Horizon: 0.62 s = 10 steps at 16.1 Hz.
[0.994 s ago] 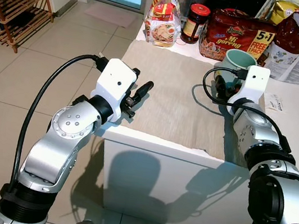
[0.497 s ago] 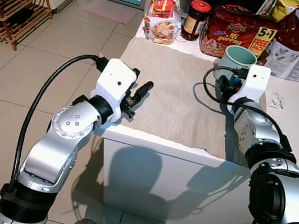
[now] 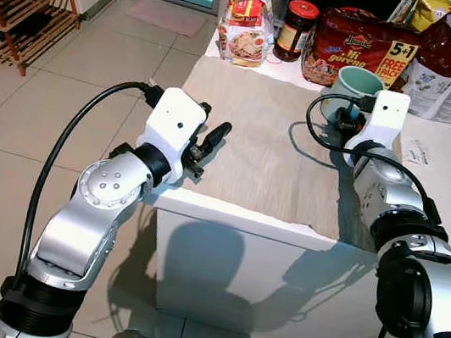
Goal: Setting the table
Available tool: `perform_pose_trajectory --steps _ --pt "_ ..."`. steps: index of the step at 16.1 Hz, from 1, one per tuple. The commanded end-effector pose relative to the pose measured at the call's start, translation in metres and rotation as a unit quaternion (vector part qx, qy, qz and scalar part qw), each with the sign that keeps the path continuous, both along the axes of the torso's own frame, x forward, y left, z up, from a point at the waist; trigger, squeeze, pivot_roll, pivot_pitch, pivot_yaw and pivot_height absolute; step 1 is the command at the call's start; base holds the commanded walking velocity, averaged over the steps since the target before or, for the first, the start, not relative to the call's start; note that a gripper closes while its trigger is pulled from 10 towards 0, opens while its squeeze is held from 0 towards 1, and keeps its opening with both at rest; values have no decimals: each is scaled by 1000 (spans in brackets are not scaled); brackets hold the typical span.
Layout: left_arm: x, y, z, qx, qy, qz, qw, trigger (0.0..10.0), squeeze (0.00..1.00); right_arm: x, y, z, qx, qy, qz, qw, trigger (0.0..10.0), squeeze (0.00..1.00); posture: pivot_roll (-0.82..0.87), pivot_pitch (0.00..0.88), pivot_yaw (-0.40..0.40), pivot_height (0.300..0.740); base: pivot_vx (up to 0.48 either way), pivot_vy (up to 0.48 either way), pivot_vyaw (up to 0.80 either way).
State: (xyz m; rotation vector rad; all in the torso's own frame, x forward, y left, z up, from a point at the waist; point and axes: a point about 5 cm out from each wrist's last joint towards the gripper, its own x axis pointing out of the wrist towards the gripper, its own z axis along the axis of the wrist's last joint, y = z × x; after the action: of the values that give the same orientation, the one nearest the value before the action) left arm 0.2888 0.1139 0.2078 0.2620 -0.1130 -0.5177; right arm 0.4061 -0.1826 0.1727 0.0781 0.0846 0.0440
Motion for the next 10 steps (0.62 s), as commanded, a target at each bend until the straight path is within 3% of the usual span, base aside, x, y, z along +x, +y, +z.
perform_pose_trajectory --steps 1,7,10 --pt "2 -1 4 3 -8 0 1000 10000 0 2 -4 10 -2 -15 -5 1000 0 0 136 82 -84 740 0 0 0" --pt "6 -1 4 4 -12 2 1000 10000 0 2 -7 10 0 -22 -12 1000 0 0 132 58 -78 740 0 0 0" --pt "12 4 3 2 -19 41 999 10000 0 1 -7 15 3 -48 -13 999 0 0 125 29 -80 740 0 0 0"
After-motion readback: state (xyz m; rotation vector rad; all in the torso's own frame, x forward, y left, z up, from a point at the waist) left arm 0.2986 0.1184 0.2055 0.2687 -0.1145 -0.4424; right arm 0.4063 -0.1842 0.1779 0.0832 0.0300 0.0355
